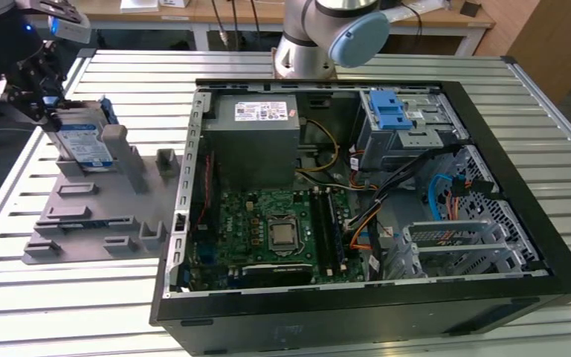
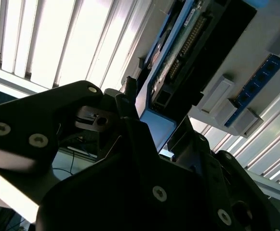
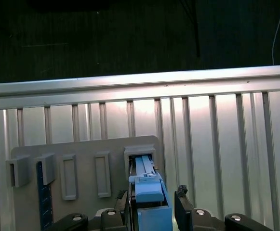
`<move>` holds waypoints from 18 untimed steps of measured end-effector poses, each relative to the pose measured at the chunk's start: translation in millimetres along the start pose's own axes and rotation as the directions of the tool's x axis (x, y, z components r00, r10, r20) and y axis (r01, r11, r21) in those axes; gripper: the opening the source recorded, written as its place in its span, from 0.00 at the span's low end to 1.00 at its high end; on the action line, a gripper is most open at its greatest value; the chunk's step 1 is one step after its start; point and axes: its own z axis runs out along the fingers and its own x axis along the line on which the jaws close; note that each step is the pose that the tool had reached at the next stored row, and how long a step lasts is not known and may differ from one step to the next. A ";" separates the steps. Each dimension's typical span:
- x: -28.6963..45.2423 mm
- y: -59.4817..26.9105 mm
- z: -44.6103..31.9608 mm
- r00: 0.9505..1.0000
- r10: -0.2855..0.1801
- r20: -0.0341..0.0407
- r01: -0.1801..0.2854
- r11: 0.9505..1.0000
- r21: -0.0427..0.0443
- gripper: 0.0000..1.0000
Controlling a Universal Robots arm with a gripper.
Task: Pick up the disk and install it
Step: 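Pick up the disk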
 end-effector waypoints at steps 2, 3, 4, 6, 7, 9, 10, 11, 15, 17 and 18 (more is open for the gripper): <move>0.0 0.4 0.0 1.000 0.000 0.000 0.000 1.000 0.000 0.51; 0.0 0.7 0.1 1.000 0.000 0.000 0.000 1.000 0.001 0.51; 0.0 1.0 0.0 1.000 0.000 0.000 0.000 1.000 0.002 0.51; 0.1 2.6 0.0 1.000 0.000 0.001 0.000 1.000 0.006 0.51; 0.2 3.1 0.0 1.000 0.000 0.001 0.000 1.000 0.008 0.51; 0.2 3.2 -0.1 1.000 0.000 0.001 0.000 1.000 0.010 0.51; 0.2 3.2 -0.1 1.000 0.000 0.001 0.000 1.000 0.010 0.51; 0.1 3.3 -0.1 1.000 0.000 0.001 0.000 1.000 0.010 0.51; 0.1 3.3 -1.3 1.000 0.000 0.001 0.000 1.000 0.010 0.51; 0.1 3.3 -1.5 1.000 0.000 0.001 0.000 1.000 0.010 0.51; 0.1 3.3 -1.6 1.000 0.000 0.001 0.000 1.000 0.010 0.49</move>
